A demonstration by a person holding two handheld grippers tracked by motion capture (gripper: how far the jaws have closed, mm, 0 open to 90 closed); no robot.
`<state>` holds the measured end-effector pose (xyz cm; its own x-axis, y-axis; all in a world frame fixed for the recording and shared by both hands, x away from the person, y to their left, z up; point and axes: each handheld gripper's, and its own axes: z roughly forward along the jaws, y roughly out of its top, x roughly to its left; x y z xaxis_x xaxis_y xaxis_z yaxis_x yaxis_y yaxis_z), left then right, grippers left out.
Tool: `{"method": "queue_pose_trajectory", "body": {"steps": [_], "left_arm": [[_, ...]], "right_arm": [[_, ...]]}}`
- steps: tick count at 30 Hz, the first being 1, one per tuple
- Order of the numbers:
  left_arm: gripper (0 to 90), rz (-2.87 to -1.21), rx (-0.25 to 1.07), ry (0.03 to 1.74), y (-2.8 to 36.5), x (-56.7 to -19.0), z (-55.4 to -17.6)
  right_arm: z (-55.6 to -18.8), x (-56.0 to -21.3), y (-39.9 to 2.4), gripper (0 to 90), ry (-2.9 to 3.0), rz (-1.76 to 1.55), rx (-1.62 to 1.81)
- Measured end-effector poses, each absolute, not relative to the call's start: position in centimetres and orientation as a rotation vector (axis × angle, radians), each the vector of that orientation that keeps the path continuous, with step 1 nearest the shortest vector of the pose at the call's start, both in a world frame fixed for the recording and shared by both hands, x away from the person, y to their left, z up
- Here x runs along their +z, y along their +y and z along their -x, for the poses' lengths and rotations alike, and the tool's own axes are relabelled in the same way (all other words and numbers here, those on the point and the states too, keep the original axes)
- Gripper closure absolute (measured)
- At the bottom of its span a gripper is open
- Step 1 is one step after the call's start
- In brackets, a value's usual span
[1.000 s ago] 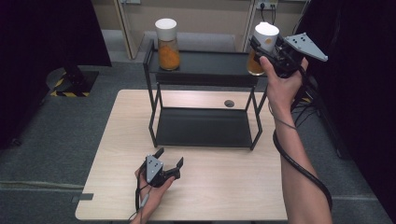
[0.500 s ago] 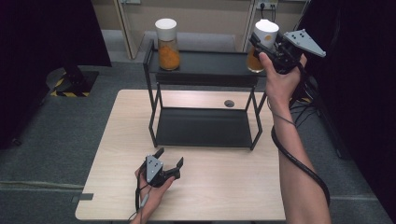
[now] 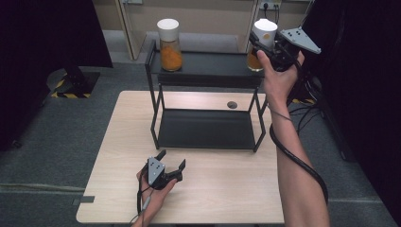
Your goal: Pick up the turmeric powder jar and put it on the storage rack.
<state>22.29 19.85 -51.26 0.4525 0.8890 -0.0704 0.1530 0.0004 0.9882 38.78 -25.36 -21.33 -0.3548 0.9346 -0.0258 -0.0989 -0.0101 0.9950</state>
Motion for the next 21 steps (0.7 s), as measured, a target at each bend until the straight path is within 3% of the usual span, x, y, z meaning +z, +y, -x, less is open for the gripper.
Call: {"method": "queue_pose_trajectory", "body": {"steps": [21], "left_arm": [[13.7,-1.478,0.749,0.970,19.9,-51.2,-22.3]], "right_arm": [[-40.4,-21.2,-24.5,30.8,1.393,-0.969,1.485]]}}
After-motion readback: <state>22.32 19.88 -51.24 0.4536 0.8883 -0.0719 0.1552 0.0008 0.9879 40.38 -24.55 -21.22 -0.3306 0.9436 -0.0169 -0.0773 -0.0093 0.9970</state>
